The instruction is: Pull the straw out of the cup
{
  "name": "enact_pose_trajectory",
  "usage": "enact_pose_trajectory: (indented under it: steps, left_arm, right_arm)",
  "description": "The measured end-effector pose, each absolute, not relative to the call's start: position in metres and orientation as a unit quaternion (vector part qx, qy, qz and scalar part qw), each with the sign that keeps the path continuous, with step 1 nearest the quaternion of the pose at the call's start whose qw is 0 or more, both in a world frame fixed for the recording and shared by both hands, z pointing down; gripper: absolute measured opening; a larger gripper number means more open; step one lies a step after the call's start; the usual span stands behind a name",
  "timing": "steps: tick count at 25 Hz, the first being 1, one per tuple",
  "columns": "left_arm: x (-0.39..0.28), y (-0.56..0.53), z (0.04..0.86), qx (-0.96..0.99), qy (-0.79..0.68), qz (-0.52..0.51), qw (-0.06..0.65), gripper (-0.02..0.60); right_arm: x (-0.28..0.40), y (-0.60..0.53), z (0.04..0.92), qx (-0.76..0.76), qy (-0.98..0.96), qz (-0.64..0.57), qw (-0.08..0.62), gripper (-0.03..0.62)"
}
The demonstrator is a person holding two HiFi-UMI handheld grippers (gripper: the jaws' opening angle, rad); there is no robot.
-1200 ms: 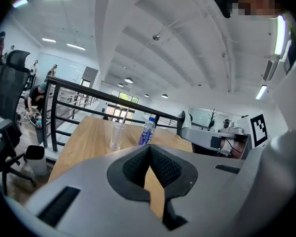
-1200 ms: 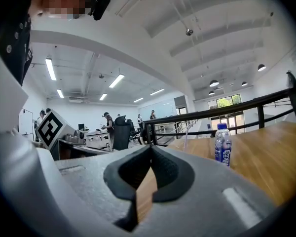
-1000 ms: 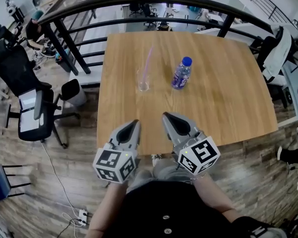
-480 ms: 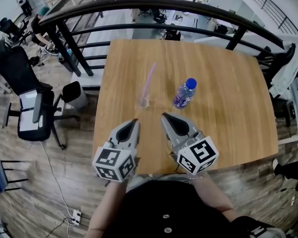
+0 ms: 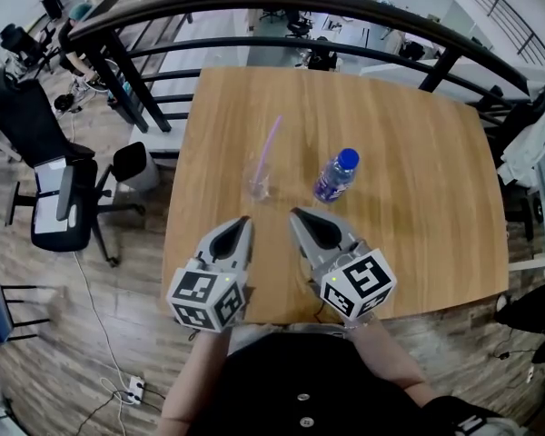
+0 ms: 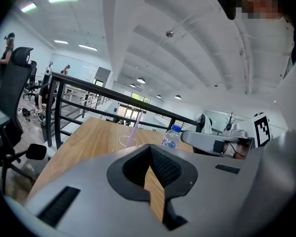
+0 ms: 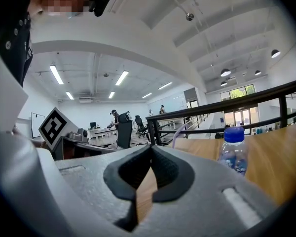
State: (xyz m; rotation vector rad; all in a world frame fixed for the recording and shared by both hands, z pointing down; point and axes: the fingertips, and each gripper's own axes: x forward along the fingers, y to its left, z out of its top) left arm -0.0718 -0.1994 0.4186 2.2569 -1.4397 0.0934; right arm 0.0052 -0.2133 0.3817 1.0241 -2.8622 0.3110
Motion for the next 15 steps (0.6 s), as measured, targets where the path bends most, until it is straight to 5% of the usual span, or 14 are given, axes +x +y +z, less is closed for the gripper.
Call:
enact_pose_trajectory:
  steps: [15]
  left_arm:
    - [-0.0702, -0.2024, 0.4112, 0.826, -0.515, 0.043, 0.226, 0.015]
  right_arm:
    - [0.0130, -0.2159, 0.3865, 0.348, -0.929, 0.120, 0.045, -0.002]
